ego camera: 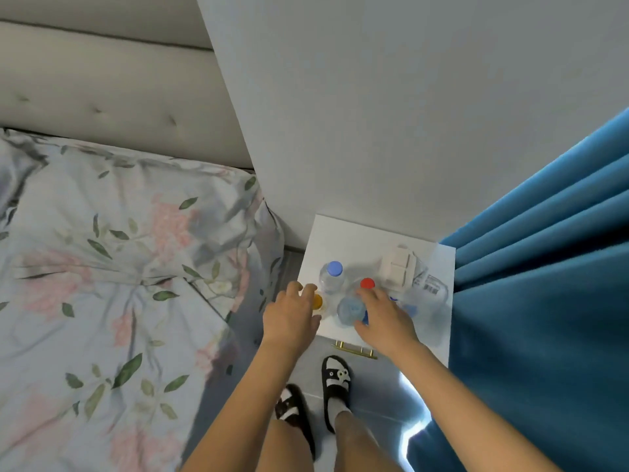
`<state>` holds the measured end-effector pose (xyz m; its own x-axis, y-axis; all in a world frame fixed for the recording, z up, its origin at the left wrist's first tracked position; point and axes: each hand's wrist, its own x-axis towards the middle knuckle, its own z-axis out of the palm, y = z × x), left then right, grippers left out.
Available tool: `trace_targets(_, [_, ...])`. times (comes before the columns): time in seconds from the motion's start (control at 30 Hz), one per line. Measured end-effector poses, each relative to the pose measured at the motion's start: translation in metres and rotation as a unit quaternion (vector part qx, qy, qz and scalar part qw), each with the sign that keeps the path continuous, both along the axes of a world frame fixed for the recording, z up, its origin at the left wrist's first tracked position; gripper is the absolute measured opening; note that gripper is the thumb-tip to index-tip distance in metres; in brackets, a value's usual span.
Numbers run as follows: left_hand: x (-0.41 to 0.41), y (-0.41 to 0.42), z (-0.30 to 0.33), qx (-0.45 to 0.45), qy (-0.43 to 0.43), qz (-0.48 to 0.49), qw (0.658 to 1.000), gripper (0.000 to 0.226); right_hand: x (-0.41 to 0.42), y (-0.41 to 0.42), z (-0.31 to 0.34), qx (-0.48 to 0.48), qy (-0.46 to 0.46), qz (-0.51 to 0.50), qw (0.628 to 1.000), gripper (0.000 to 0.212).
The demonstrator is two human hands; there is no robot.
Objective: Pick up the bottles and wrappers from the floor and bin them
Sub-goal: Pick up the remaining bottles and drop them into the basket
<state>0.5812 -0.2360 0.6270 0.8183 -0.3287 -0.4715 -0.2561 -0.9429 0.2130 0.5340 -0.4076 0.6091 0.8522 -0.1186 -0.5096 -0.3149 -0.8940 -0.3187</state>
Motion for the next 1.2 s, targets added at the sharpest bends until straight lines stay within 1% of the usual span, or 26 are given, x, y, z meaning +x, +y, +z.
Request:
trace_targets(0.07, [0.011, -0.004, -0.020, 0.001, 0.030, -0.007, 1.000, 0.054, 0.010, 0.003, -0.018, 0.013, 0.022, 0.015, 1.000, 0.052])
trace_targets(0.13, [0.019, -0.011, -0.037, 0.009, 0.061, -0.024, 0.998, 0.055, 0.017, 0.007, -0.034, 0.025, 0.037, 0.026, 0.999, 0.047])
trace_targets(0.23, [0.026, -0.015, -0.057, 0.015, 0.088, -0.038, 0.995, 0.045, 0.022, 0.012, -0.051, 0.024, 0.043, 0.027, 0.998, 0.033])
trace_targets(0.33, [0.028, -0.013, -0.064, -0.016, 0.084, -0.008, 0.996, 0.038, 0.025, 0.011, -0.057, 0.031, 0.028, 0.013, 0.999, 0.024])
trace_targets(0.43, [0.028, 0.002, -0.059, -0.053, 0.048, 0.046, 0.996, 0.031, 0.028, 0.010, -0.051, 0.037, 0.017, 0.020, 0.999, 0.020])
trace_targets(0.53, [0.016, 0.030, -0.047, -0.084, 0.020, 0.128, 0.988, 0.032, 0.028, 0.017, -0.040, 0.049, -0.001, 0.045, 0.998, 0.019])
trace_targets(0.63, [-0.012, 0.069, -0.036, -0.093, -0.011, 0.228, 0.969, 0.033, 0.029, 0.043, -0.032, 0.064, -0.017, 0.116, 0.991, 0.016])
trace_targets(0.7, [-0.039, 0.098, -0.031, -0.098, -0.035, 0.295, 0.950, 0.031, 0.028, 0.067, -0.027, 0.076, -0.015, 0.173, 0.982, 0.015])
trace_targets(0.8, [-0.092, 0.140, -0.025, -0.085, -0.060, 0.377, 0.921, 0.029, 0.015, 0.111, -0.018, 0.086, -0.022, 0.270, 0.959, 0.015])
trace_targets(0.87, [-0.136, 0.167, -0.021, -0.064, -0.065, 0.425, 0.901, 0.028, 0.002, 0.141, -0.010, 0.088, -0.031, 0.334, 0.938, 0.014])
trace_targets(0.93, [-0.188, 0.191, -0.017, -0.045, -0.072, 0.476, 0.875, 0.028, -0.015, 0.174, -0.005, 0.086, -0.044, 0.404, 0.910, 0.014])
trace_targets(1.03, [-0.276, 0.217, -0.009, -0.032, -0.091, 0.567, 0.818, 0.024, -0.054, 0.227, 0.000, 0.080, -0.050, 0.497, 0.863, 0.015])
trace_targets(1.13, [-0.374, 0.222, -0.005, -0.036, -0.112, 0.663, 0.740, 0.021, -0.116, 0.276, 0.003, 0.081, -0.061, 0.585, 0.805, 0.016])
trace_targets(1.2, [-0.443, 0.218, -0.002, -0.036, -0.118, 0.709, 0.694, 0.021, -0.169, 0.303, 0.006, 0.083, -0.060, 0.631, 0.769, 0.015])
